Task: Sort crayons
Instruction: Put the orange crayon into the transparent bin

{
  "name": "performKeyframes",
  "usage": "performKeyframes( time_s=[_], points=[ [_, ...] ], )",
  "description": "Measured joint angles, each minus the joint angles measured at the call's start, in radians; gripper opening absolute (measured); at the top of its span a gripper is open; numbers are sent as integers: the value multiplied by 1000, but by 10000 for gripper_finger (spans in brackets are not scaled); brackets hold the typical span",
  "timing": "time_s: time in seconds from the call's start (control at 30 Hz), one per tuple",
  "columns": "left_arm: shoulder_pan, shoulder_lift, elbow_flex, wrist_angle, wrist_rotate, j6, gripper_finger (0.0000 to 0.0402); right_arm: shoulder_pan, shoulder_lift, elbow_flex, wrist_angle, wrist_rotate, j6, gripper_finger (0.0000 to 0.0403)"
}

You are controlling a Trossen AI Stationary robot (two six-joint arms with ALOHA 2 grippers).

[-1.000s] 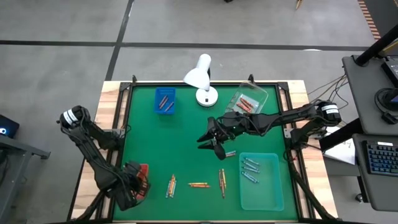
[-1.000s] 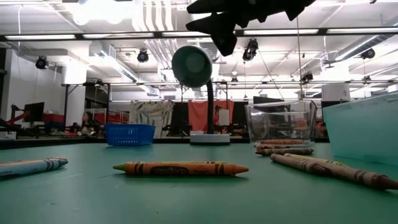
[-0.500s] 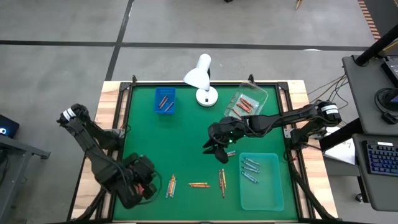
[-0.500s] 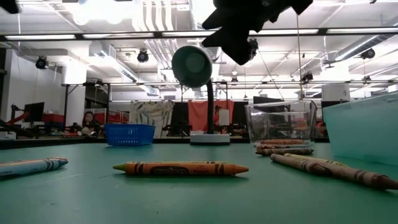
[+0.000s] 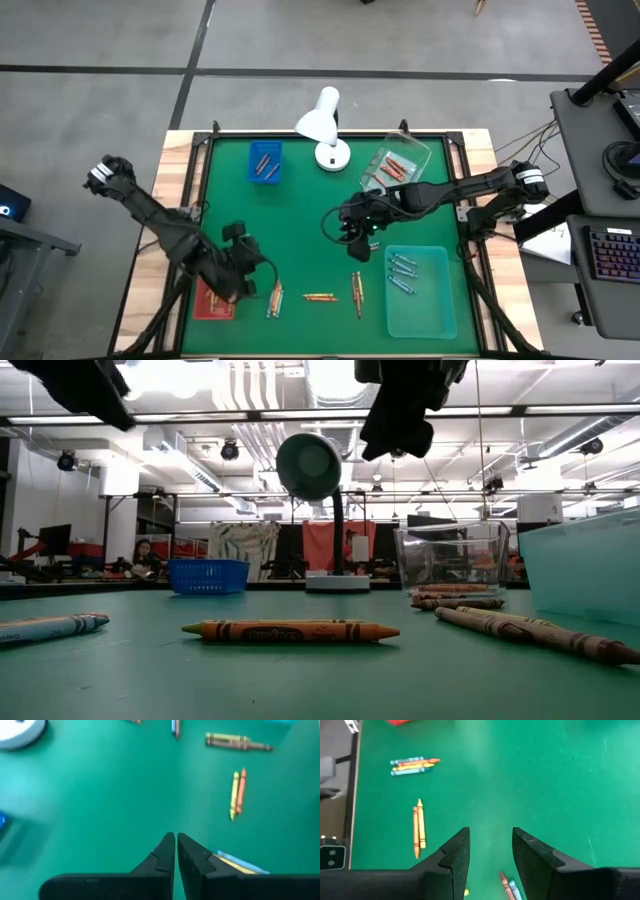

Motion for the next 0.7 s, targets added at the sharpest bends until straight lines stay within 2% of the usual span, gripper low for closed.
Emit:
performKeyframes(
  time_s=[0.23,0.4,0.53,0.7],
  points=[
    [158,-194,-237,382,-19,282,1,-1,0,30,-106,108,153,135],
    [277,-276,-324,580,-20,443,1,-9,0,63,-202,222,311,122],
    [357,-303,-347,663,-22,547,1,-25,3,66,-231,232,366,108],
    [425,-304,-320,671,-24,673,0,-39,14,66,-237,233,416,95]
  ],
)
